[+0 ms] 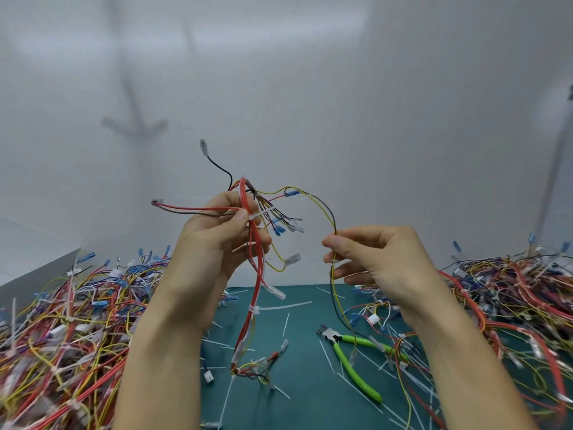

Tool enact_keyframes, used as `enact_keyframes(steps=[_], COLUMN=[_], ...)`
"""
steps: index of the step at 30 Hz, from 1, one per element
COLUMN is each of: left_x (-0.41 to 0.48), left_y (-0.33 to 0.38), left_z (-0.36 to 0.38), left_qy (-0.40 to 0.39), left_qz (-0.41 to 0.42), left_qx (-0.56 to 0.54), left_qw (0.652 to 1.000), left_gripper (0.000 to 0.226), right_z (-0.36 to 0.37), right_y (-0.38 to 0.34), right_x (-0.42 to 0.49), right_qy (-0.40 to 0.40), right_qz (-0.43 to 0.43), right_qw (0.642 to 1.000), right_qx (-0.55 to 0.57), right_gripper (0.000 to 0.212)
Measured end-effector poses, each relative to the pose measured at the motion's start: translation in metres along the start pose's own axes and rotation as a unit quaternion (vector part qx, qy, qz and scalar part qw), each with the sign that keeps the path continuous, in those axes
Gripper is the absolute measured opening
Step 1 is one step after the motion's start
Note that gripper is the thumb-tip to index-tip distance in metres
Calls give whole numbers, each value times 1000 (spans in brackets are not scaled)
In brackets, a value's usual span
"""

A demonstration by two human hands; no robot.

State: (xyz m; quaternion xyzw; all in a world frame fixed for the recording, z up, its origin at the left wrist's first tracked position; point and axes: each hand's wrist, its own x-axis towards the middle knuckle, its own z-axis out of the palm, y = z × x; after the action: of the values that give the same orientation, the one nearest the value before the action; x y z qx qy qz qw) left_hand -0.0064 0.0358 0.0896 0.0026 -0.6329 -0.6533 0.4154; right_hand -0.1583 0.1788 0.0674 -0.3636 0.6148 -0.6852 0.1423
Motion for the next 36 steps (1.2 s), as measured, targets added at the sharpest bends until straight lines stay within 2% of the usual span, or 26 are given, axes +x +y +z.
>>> enact_keyframes(steps=[6, 12, 15, 16, 19, 22, 24, 27, 32, 36], left_x=[0, 0, 0, 0, -1, -1, -1, -1, -2, -1], left_y=[1, -2, -5, -7, -11, -13, -14, -16, -16, -19], left_z=[1, 5, 8, 9, 14, 20, 22, 21, 26, 31], left_qy=[-5, -26, -28, -32, -42, -54, -56, -41, -41, -30], left_qz=[-6, -12, -17, -18, -22, -14, -13, -14, -3, 0], left_qx=[-16, -14, 44, 66, 129, 177, 188, 182, 164, 168], left_qw=[1000, 999, 998, 997, 991, 983, 980, 982, 986, 985], left_gripper=[23, 18, 21, 21, 18, 19, 21, 23, 21, 21], right_z=[4, 12, 18, 19, 22, 18, 14, 10, 14, 16], right_y=[2, 5, 1, 0, -7, -15, -19, -23, -22, -21], right_x=[2, 0, -3, -3, -5, -8, -11, -15, -14, -14], right_qy=[16, 0, 12, 21, 36, -13, -68, -104, -60, -34], right_qz=[-23, -67, -83, -96, -126, -102, -81, -64, -68, -102], right_qw=[998, 974, 974, 973, 979, 989, 991, 991, 995, 993], right_qx=[-49, -215, -211, -206, -157, -105, -86, -45, -35, -57], right_gripper=[7, 6, 22, 21, 2, 12, 9, 12, 14, 13])
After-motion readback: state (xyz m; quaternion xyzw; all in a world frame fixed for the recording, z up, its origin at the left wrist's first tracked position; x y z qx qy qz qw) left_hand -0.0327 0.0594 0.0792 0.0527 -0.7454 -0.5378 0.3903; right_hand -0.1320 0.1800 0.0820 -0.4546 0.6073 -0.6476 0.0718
